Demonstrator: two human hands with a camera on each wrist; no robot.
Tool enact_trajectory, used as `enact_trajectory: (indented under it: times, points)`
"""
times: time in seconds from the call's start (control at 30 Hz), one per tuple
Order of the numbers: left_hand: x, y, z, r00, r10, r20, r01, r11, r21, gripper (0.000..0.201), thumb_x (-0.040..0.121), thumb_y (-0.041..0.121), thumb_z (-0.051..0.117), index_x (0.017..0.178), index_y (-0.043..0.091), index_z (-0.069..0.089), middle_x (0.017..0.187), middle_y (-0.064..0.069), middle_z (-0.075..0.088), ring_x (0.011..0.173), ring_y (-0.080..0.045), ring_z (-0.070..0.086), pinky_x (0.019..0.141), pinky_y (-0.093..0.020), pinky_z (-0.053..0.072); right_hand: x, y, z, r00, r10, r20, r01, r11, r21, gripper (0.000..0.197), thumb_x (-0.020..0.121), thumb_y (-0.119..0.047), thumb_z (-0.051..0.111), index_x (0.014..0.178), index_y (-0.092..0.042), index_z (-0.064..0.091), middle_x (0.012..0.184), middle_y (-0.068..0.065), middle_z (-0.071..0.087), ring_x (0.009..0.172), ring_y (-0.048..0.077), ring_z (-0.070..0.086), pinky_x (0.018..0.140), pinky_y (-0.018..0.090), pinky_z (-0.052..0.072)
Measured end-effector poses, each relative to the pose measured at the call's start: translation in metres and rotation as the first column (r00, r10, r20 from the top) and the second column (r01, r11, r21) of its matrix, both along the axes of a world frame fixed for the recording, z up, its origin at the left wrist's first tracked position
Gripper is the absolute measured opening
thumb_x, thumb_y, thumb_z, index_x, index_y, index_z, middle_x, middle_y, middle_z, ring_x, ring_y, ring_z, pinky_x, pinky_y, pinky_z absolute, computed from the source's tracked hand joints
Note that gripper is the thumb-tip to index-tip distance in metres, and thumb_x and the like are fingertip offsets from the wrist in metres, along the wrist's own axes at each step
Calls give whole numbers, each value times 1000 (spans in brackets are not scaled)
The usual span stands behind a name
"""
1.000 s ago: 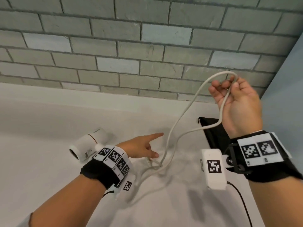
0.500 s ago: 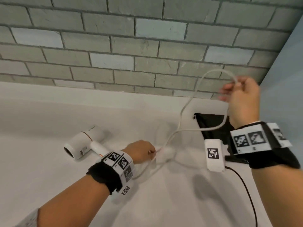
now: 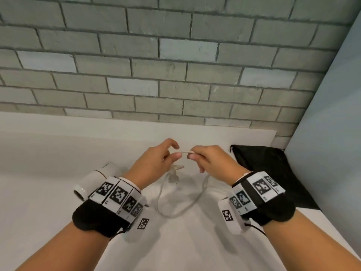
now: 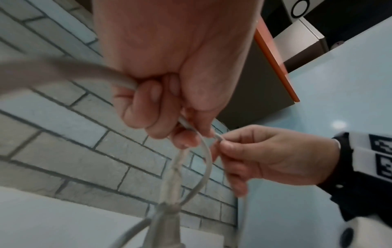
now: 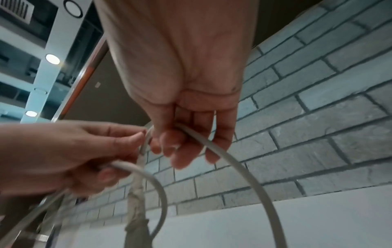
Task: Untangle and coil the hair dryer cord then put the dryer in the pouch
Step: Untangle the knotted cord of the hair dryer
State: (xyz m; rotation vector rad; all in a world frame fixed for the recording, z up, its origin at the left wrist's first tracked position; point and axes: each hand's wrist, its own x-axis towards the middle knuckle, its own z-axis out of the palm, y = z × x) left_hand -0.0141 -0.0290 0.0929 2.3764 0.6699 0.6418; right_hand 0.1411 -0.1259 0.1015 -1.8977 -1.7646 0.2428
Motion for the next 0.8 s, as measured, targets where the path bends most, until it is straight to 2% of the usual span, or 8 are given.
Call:
enact_trajectory:
  times: [0.13, 0.23, 0.3, 0.43, 0.5, 0.6, 0.7, 0.8]
  points:
    - [-16, 15, 17, 991, 131, -6, -131, 984, -120, 41, 87, 48, 45, 94, 10, 60, 59, 4, 52, 56, -14, 48, 56, -28, 37, 17, -1, 19, 902, -87, -423, 209, 945, 253, 25, 96, -19, 36, 78, -24, 52, 54, 1, 46, 45, 11, 46, 50, 26, 42]
    - [-28, 27, 30, 986, 166, -18, -167, 978, -123, 47, 84, 54, 48, 59, 15, 59, 37, 9, 35, 37, -6, 33, 47, -26, 28, 34, 3, 31, 664, -81, -743, 543, 735, 405, 28, 97, -17, 32, 74, -24, 46, 54, -1, 33, 37, 4, 32, 35, 17, 28]
    - [-35, 32, 36, 979, 198, 57, -187, 970, -152, 47, 84, 52, 49, 53, 16, 48, 34, 9, 28, 32, -5, 26, 46, -25, 25, 45, 5, 37, 559, -33, -829, 626, 673, 395, 28, 97, -18, 31, 74, -21, 45, 53, -2, 30, 34, 2, 27, 34, 15, 23]
    - [-40, 28, 52, 973, 105, 207, -42, 957, -288, 43, 87, 51, 46, 58, 19, 49, 46, 7, 27, 38, -7, 23, 44, -22, 24, 56, 17, 17, 680, -154, -717, 513, 799, 315, 25, 96, -14, 37, 75, -20, 51, 49, -2, 36, 39, 10, 35, 42, 22, 34]
    - [-40, 21, 60, 974, 16, 225, 48, 960, -277, 40, 84, 53, 48, 58, 23, 55, 44, 12, 29, 43, -7, 25, 47, -23, 25, 57, 22, 7, 780, -294, -552, 461, 867, 191, 24, 95, -14, 38, 77, -16, 55, 59, 7, 47, 56, 23, 50, 60, 33, 45]
    - [-40, 11, 73, 977, -72, 201, 111, 976, -189, 36, 88, 47, 48, 66, 21, 61, 42, 12, 32, 48, -8, 27, 50, -23, 26, 47, 26, 10, 888, -433, -156, 424, 901, -86, 30, 92, -22, 47, 113, -2, 55, 111, 17, 55, 107, 31, 53, 92, 34, 39]
    - [-38, 5, 84, 973, -136, 185, 155, 983, -95, 30, 90, 37, 47, 69, 21, 61, 43, 11, 36, 48, -4, 30, 49, -16, 27, 16, 24, 37, 987, -47, -153, 63, 993, 104, 55, 84, -5, 58, 135, -14, 39, 137, 8, 40, 128, 15, 39, 100, 13, 31]
    - [-33, 3, 89, 953, -185, 240, 213, 972, -96, 21, 90, 22, 52, 72, 16, 59, 42, 16, 45, 43, 0, 36, 45, -8, 28, -17, 20, 66, 864, 315, -392, -261, 947, 186, 46, 84, -3, 58, 125, -18, 45, 116, 0, 56, 106, 4, 54, 92, 8, 38]
